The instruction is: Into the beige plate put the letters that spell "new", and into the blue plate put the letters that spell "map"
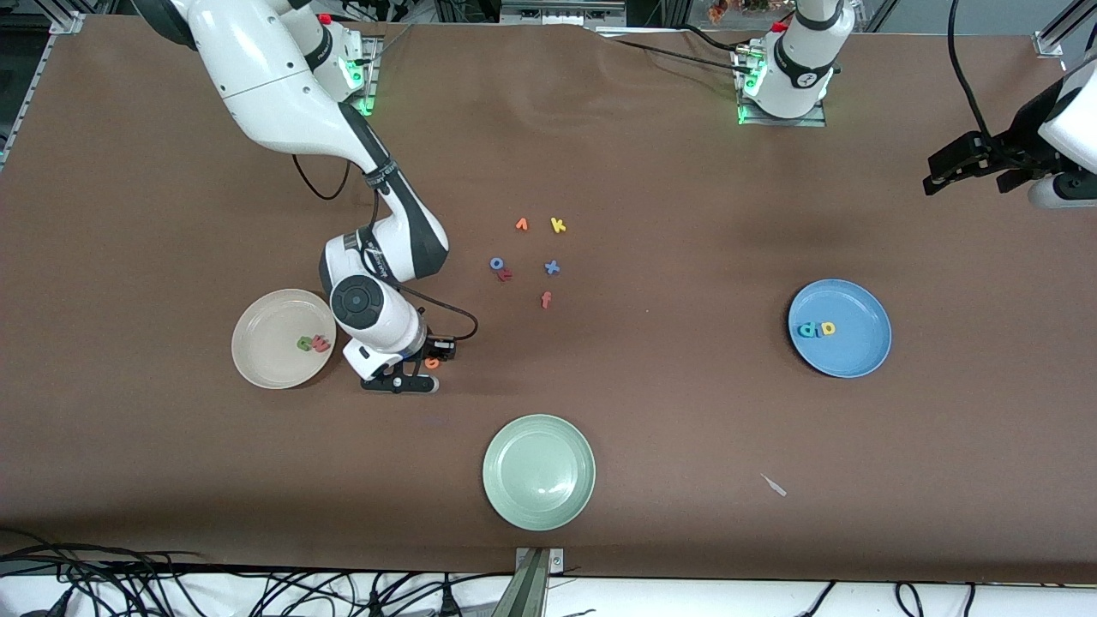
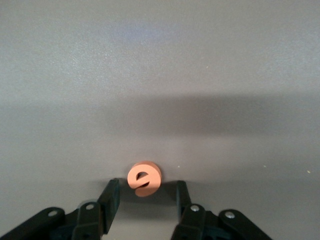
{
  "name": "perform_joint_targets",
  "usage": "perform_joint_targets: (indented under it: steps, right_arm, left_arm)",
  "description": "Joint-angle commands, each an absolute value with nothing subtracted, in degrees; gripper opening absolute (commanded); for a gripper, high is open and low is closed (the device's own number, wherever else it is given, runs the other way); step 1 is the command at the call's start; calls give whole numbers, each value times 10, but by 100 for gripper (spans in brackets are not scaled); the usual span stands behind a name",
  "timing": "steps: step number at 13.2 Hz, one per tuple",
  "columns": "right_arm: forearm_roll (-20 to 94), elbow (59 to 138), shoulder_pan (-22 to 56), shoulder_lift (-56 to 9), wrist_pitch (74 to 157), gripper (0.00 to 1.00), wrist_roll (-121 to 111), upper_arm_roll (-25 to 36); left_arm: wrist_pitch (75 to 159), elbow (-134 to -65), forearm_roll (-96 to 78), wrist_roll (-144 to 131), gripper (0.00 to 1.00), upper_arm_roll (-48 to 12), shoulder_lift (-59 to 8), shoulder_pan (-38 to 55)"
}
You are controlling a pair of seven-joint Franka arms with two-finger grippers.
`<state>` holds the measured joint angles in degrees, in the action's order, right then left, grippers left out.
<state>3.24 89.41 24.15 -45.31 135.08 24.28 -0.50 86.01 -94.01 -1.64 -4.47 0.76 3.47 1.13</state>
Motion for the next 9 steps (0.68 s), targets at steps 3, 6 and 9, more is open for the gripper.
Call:
perform_joint_targets:
  steps: [3,6,9]
  right_arm:
    - [40,875,237,-466,1347,53,237,-10]
    - [40,865,237,-474,1347,52,237,-10]
    - [40,865,236,-474,1346,51,237,-10]
  left_arm:
    - [863,-925,-21,-49,100,10,29,11]
    - [863,-925,-21,-50,100,10,29,11]
    - [862,-925,-21,-50,100,10,29,11]
